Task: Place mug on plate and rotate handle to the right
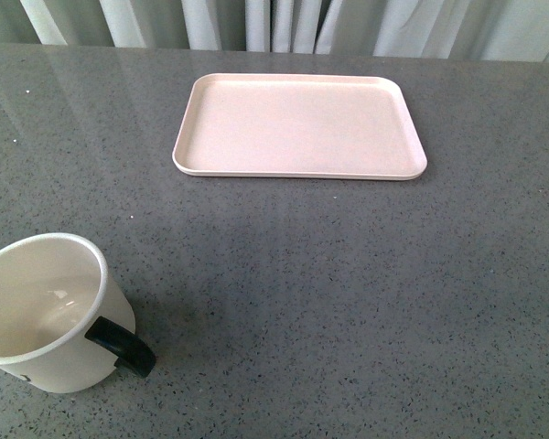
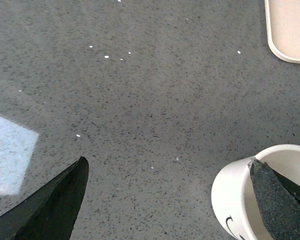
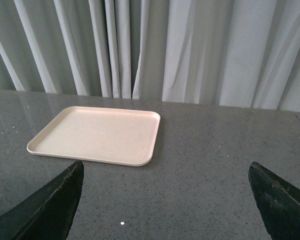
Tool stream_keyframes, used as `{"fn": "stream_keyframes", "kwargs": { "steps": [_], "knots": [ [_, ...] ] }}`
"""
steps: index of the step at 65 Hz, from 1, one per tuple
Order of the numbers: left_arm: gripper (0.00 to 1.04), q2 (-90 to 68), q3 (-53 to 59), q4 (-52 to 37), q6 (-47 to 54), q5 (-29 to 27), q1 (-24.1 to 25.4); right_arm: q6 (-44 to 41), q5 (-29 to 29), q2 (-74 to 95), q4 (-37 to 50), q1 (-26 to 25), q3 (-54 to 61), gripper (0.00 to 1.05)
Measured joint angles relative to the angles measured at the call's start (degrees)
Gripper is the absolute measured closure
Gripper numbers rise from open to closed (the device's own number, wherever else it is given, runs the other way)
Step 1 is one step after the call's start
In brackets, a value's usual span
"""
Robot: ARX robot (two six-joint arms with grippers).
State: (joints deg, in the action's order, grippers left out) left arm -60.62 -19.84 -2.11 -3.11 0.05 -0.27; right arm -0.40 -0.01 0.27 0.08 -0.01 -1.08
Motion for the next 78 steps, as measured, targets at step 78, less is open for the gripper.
{"fn": "stream_keyframes", "kwargs": {
  "steps": [78],
  "knots": [
    [0.09,-21.4,-6.9,-0.1,7.2,7.5,-5.1,0.0,0.0,0.0,0.0,0.0,0.0,0.09]
  ]
}}
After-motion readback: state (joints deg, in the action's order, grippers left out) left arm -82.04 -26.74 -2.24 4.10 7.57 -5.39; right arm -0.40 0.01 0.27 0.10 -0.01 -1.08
